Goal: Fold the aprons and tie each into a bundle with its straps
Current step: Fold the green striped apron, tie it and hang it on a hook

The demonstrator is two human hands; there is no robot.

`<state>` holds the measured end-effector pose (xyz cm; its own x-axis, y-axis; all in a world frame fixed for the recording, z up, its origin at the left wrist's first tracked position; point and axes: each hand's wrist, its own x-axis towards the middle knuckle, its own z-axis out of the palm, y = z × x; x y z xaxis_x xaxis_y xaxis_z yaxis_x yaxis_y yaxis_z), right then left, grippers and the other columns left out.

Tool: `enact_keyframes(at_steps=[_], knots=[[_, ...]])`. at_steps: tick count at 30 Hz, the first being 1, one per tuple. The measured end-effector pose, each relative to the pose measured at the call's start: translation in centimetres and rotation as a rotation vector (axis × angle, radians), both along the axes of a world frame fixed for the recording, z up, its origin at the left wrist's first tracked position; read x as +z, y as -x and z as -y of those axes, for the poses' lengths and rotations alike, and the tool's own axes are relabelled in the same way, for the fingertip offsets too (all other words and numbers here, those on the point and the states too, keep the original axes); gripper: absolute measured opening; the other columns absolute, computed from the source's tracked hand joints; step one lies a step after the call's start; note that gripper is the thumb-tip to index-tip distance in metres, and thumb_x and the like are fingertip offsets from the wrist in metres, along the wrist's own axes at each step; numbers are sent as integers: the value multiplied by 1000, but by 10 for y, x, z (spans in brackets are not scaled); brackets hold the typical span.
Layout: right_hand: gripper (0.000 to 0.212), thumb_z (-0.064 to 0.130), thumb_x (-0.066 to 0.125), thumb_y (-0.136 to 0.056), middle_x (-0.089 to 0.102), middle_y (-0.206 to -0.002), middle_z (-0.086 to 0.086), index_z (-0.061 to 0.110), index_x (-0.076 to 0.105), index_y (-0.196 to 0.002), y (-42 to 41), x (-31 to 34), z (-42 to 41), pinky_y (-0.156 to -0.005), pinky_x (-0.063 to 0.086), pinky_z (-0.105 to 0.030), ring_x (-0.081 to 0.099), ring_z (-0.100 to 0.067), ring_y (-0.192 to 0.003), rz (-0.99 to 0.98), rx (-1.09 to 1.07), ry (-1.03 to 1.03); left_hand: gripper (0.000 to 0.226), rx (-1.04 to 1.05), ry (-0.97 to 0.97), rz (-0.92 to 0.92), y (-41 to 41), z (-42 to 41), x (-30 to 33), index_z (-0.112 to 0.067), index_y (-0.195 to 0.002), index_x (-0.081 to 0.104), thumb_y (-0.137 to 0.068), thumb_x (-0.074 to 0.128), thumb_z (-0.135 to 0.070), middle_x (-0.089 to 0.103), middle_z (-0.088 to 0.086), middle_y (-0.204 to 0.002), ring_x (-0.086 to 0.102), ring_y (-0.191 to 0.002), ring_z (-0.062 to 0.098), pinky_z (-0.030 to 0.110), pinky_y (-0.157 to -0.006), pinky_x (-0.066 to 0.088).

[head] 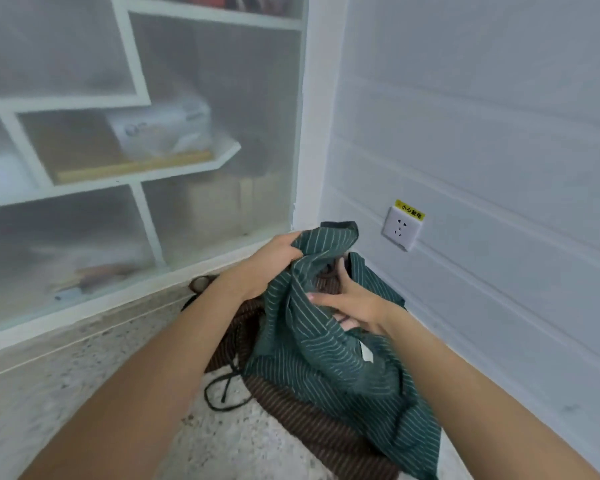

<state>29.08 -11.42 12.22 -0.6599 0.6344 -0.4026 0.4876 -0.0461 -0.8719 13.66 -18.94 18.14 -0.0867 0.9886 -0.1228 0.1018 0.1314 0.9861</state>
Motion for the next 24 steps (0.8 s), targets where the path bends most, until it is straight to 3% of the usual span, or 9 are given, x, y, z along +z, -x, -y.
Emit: enact_keyframes(at_steps=[2,5,8,11,13,16,18,21,24], knots=[[108,18,71,-83,63,-58,7,38,-15,-145,-19,14,30,-40,45,-18,54,-4,-44,-94,-72,-45,44,-20,-28,-38,-23,37,17,-18,-94,65,-89,35,13,70,1,-82,66,-67,10,21,-60,53],[57,17,72,-82,65,-99,3,16,43,-131,-38,37,69,-64,56,-22,63,-9,-83,-125,-64,-197,39,-16,-49,-195,-45,83,39,-14,-84,67,-86,38,12,70,-3,-74,64,-63,7,19,-61,51],[18,9,65,-87,69,-107,-11,2,67,-104,-52,52,100,-83,54,-27,66,-23,-97,-233,-157,-349,30,91,-71,-370,-55,127,58,-3,-80,65,-84,40,12,64,1,-68,59,-60,9,11,-55,46],[12,16,56,-93,71,-95,-8,16,65,-84,-62,71,130,-72,54,-28,66,-18,-80,-309,-293,-328,31,308,-89,-504,-47,164,66,-10,-66,54,-86,41,9,56,2,-66,50,-60,10,9,-47,38],[15,21,52,-95,68,-90,-3,20,60,-83,-67,81,145,-61,47,-22,62,-12,-75,-333,-320,-323,20,408,-101,-512,-35,188,68,-9,-77,61,-88,49,2,60,8,-75,54,-66,15,17,-60,43],[17,26,52,-95,70,-98,-8,14,63,-96,-68,94,167,-73,53,-31,66,-20,-85,-372,-284,-346,8,498,-112,-478,-23,223,76,-9,-91,67,-85,63,-5,64,9,-81,58,-78,20,25,-68,45],[12,23,55,-95,71,-94,-7,15,63,-97,-64,103,182,-80,55,-36,68,-22,-86,-425,-267,-338,7,474,-81,-440,-20,244,82,-11,-92,66,-84,66,-11,64,4,-80,60,-76,18,24,-65,46],[8,15,57,-93,71,-85,-1,16,65,-94,-53,119,208,-70,57,-26,69,-13,-75,-485,-187,-323,3,328,-27,-451,-21,267,88,-11,-89,61,-88,62,-14,62,3,-81,59,-76,17,26,-67,45],[11,12,58,-92,72,-84,-3,13,68,-89,-35,132,234,-70,57,-25,69,-15,-73,-481,-112,-351,22,279,-67,-433,-20,283,91,-14,-73,42,-92,47,-4,45,1,-70,44,-65,13,23,-63,40]])
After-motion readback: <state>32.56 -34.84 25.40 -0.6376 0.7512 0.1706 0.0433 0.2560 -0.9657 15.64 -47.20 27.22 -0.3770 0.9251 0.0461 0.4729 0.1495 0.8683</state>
